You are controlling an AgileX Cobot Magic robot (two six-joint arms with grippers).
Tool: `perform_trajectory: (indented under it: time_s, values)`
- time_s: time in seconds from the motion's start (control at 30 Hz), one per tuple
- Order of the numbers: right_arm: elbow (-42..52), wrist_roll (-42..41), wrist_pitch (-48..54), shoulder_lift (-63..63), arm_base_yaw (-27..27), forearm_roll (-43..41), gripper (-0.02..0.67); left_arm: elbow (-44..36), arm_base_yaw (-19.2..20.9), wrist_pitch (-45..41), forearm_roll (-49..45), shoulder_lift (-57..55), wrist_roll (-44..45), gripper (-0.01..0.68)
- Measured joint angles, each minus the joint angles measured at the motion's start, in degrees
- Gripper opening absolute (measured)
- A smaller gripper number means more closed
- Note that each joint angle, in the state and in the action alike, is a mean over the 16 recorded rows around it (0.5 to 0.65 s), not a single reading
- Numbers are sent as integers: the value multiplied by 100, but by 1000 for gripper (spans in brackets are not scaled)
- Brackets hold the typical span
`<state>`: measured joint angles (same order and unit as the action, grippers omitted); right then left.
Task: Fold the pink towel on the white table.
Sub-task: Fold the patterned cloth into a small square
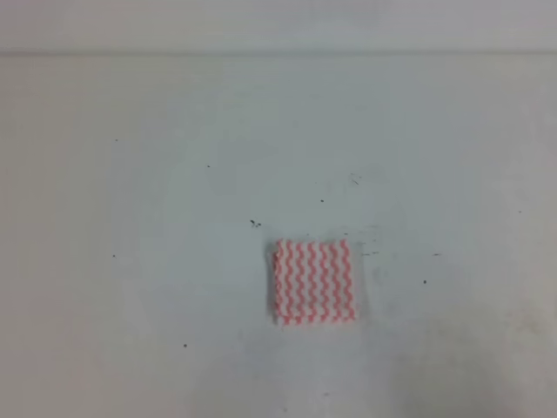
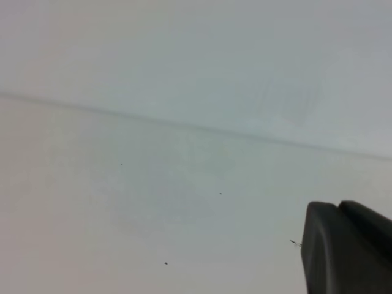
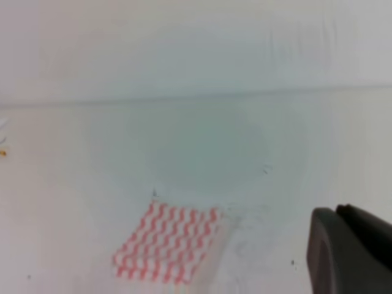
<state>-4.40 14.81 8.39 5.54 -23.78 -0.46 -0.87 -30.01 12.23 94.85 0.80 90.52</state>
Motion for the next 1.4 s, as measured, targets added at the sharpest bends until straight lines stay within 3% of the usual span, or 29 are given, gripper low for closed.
perform_trajectory:
  time_s: [0.57,1.13,1.4]
  values:
    - [410,-461,621,-649,1366,-67,-18,7,0,97,34,2,-1,-6]
    - [497,-584,778,-673,1402,-17,-18,7,0,297,17,7,23,-6]
    - [497,-584,777,-670,1402,-17,-18,15,0,1227,53,11,156,-6]
